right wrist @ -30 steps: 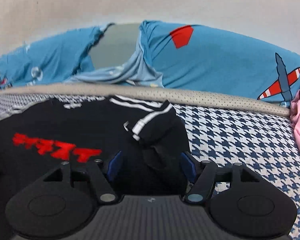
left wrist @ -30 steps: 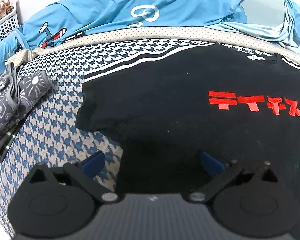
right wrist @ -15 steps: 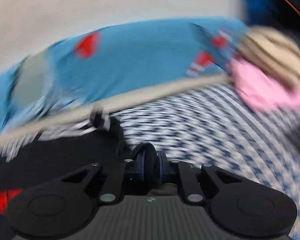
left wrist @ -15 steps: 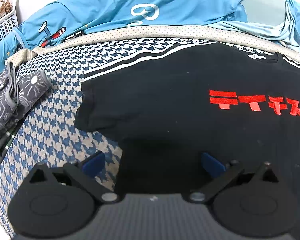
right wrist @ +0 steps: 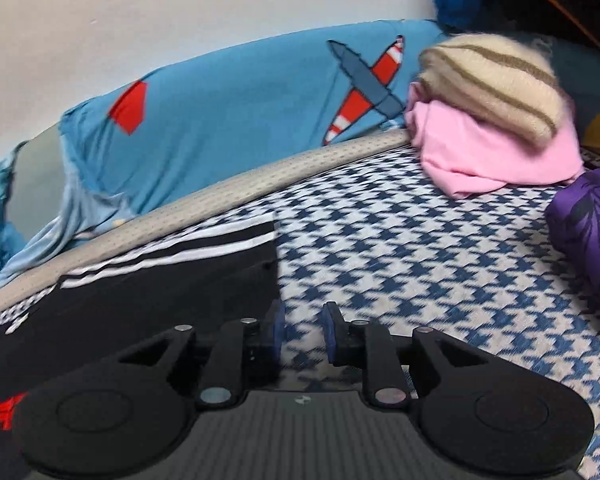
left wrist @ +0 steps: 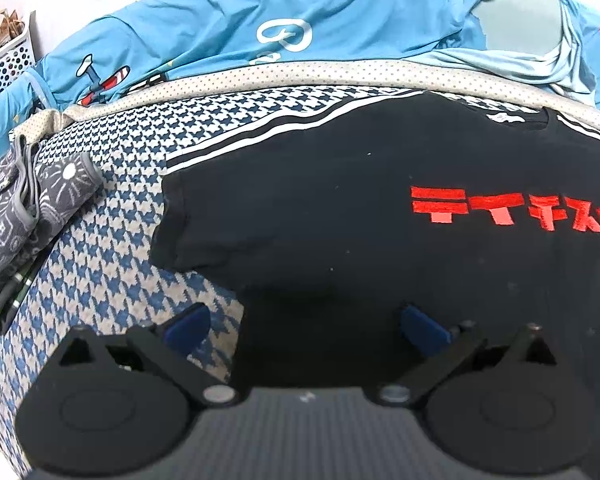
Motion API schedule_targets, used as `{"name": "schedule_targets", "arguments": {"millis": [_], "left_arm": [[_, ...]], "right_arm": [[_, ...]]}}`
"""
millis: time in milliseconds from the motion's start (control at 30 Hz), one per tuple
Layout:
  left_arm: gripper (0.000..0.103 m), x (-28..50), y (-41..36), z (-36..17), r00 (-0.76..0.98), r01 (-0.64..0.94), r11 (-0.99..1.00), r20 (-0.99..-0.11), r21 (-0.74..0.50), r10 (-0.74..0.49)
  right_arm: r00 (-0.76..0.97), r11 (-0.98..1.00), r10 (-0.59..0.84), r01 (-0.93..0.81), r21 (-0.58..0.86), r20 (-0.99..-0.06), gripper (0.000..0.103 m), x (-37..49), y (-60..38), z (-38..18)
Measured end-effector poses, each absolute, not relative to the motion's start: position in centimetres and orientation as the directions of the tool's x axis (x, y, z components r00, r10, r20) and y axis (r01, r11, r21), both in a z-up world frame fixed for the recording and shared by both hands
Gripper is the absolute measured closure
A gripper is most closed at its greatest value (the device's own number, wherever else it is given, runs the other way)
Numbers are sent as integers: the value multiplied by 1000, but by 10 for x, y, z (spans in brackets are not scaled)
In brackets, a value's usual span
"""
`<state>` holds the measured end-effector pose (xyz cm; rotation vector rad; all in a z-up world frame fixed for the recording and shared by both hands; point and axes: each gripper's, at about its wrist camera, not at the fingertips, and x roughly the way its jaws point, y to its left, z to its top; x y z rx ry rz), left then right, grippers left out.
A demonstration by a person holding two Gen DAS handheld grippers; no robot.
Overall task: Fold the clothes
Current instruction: 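Release the sleeve and withdraw the right gripper from the T-shirt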
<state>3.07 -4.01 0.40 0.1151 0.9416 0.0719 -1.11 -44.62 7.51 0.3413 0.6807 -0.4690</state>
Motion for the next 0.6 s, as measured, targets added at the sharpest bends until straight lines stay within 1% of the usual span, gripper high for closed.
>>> {"name": "schedule_targets", "arguments": {"millis": [133,233,400,600], "left_arm": [[0,27,-40,4,598,19,991,-796,130,93],[0,23,-40,1,589,29,993,-805,113,74],[0,15,-39,-2,601,56,991,-797,118,61],[0,7,-25,-6,574,43,998,-819,44,11]], "right_arm": [[691,878,-212,445,176,-691,75,-20,-432,76],[685,901,-169,398,170,-709,71,-28,-421,74],[643,925,-151,360,122,-751,65,-42,-406,66],[620,930,-130,346,122,-774,62,-63,-403,64]]}}
